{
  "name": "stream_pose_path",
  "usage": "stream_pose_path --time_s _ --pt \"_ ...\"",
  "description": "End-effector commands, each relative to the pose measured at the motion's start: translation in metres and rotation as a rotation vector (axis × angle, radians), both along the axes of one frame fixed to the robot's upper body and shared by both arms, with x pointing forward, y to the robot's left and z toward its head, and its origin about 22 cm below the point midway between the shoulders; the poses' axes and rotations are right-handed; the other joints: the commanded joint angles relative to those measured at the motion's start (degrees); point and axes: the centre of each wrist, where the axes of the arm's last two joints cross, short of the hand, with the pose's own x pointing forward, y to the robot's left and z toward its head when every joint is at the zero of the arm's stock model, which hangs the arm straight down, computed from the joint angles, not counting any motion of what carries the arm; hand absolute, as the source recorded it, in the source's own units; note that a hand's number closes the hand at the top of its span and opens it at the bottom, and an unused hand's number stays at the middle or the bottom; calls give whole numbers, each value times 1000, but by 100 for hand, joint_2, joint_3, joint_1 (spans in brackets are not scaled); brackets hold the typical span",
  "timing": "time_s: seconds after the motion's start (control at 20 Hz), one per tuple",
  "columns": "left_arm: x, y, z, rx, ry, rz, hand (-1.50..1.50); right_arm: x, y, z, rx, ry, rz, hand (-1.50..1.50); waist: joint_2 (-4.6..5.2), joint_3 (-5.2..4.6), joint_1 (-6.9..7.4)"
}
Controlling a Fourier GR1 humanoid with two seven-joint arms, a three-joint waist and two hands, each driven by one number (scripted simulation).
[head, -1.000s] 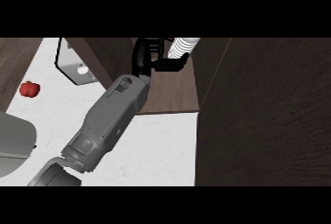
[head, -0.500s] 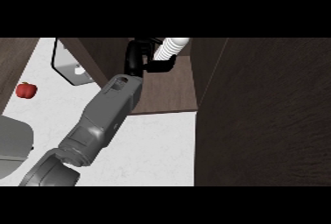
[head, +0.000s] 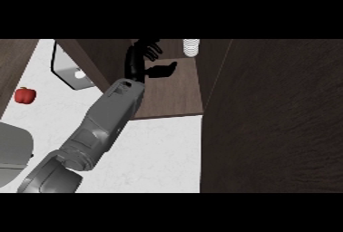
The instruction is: Pick up the bottled water, place it into the cabinet and close the cabinet
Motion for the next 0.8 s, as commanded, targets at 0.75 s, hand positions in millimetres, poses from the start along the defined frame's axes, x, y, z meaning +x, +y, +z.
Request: stream_pose_path --time_s 0.75 --pt "0 44 -13 -35 -17 23 -150 -5 2 12 6 -2 22 -150 39 -28 30"
